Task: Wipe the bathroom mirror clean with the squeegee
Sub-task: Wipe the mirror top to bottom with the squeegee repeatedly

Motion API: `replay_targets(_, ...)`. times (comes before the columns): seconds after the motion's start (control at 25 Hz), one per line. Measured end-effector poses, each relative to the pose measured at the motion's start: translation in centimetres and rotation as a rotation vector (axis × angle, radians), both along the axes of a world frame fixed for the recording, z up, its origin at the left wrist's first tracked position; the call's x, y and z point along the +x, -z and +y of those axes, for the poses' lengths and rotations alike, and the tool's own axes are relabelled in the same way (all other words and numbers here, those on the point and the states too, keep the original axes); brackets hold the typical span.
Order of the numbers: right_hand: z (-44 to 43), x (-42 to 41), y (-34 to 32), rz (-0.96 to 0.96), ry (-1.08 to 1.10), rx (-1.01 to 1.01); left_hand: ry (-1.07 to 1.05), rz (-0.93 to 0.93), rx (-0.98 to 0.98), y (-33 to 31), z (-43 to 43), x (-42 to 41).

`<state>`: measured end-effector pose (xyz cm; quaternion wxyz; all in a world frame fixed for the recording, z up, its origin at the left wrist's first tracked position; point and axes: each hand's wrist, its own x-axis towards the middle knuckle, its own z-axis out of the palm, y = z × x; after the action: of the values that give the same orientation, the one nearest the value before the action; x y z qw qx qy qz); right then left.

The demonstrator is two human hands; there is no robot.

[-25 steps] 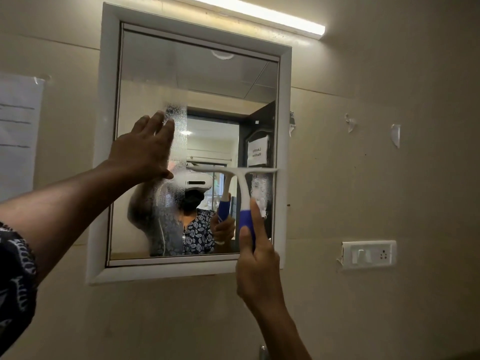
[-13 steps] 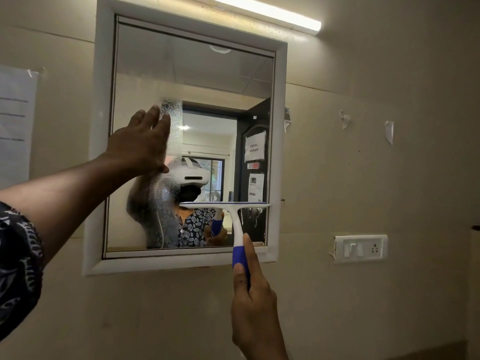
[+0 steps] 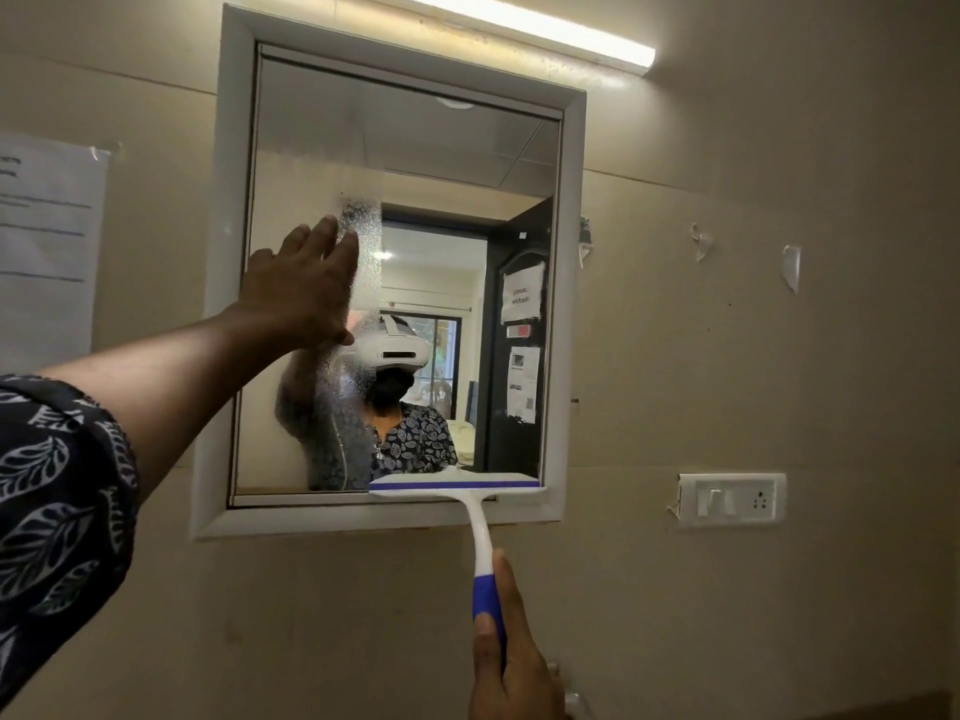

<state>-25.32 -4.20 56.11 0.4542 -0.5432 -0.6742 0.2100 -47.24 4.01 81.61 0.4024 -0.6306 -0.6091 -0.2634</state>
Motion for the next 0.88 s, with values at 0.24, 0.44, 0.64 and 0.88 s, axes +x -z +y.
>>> replay_targets(0.24,-1.8,-0.4,-5.8,0.085,0.008,0.203,-0.035,0.000,0.073,-1.2,-2.5,-2.6)
replay_targets(0.44,-0.2,-1.5,-17.0,0.171,-0.089,0.605,-0.064,-0.084,0.024,-2.3,-4.0,-5.6)
replay_targets(0.64,3.1,-4.1,-27.4,0.136,-0.028,0.782,-0.030,-0.125,-0.024,-2.8,-3.6,-6.4)
replay_targets(0.88,5.5,-5.9,-30.2,0.148,-0.044,0.740,-0.049,-0.105,0.003,-2.6,-2.4,-5.6)
